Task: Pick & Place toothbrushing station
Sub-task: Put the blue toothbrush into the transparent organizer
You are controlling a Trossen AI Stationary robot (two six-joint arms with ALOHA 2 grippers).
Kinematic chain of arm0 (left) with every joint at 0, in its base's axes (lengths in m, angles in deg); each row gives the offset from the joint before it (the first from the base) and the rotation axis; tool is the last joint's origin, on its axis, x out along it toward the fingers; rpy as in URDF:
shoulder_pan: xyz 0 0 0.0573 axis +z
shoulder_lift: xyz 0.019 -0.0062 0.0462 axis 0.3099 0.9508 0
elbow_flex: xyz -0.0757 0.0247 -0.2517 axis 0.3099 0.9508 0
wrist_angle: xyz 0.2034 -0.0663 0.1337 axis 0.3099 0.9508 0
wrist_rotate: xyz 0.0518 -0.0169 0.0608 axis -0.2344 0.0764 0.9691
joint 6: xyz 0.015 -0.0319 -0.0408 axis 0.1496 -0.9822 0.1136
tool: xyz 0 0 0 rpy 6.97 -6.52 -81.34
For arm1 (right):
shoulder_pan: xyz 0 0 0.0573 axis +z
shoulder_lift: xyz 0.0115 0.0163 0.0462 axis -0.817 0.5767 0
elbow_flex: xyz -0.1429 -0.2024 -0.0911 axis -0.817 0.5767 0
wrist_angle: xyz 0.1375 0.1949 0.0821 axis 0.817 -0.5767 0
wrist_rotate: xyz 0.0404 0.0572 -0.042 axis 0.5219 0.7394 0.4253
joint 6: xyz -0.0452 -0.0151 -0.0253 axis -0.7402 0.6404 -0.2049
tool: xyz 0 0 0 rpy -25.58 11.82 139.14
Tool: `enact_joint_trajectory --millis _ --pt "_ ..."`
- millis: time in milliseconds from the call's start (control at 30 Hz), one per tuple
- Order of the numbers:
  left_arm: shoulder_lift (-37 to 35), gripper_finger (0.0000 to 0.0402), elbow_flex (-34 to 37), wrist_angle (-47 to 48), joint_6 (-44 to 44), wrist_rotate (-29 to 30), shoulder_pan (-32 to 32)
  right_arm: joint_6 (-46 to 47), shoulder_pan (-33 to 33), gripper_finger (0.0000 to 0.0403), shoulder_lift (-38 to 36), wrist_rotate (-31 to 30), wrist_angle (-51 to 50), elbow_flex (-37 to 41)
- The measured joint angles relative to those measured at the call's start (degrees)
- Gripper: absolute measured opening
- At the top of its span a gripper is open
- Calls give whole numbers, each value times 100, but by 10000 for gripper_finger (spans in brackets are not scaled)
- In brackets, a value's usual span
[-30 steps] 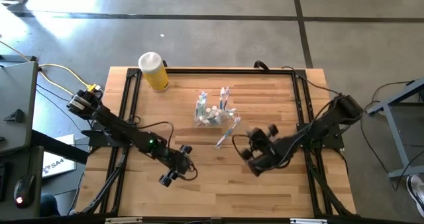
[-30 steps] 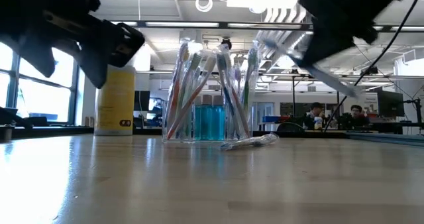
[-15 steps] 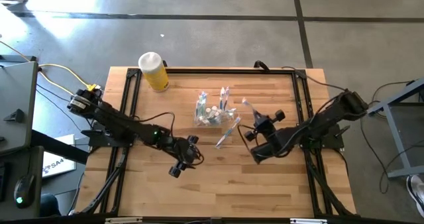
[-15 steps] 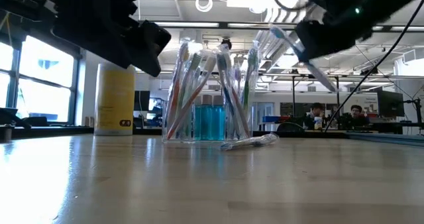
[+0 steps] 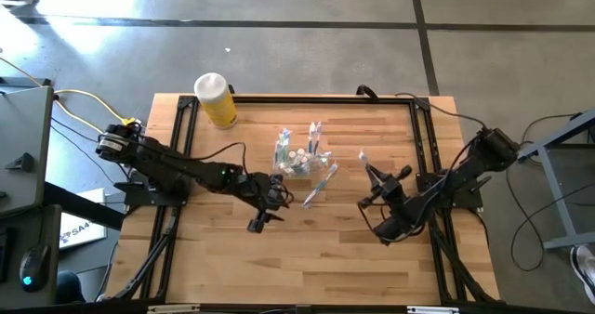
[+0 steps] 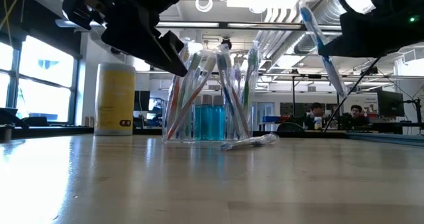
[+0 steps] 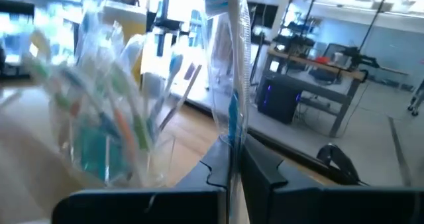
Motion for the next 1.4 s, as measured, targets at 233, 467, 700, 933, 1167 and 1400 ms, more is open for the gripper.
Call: enact_joint_trajectory --millis 233,467,700,933,1167,1400 --pt "0 190 0 -100 -42 -74 5 -1530 204 9 0 1189 1228 -68" --pt "0 190 0 -266 111 -78 5 -6020 74 9 0 1892 4739 -57" --pt "0 190 0 -120 87 -289 5 -8657 -707 9 0 4003 9058 1262" --pt "0 190 0 59 74 -294 5 -9816 -2074 9 48 6399 13174 2599" --pt "0 190 0 157 126 -227 5 -9420 -3240 9 174 7700 13180 2341" --pt "0 190 2 512 -33 -222 5 -9326 -3880 10 554 8061 12959 1967"
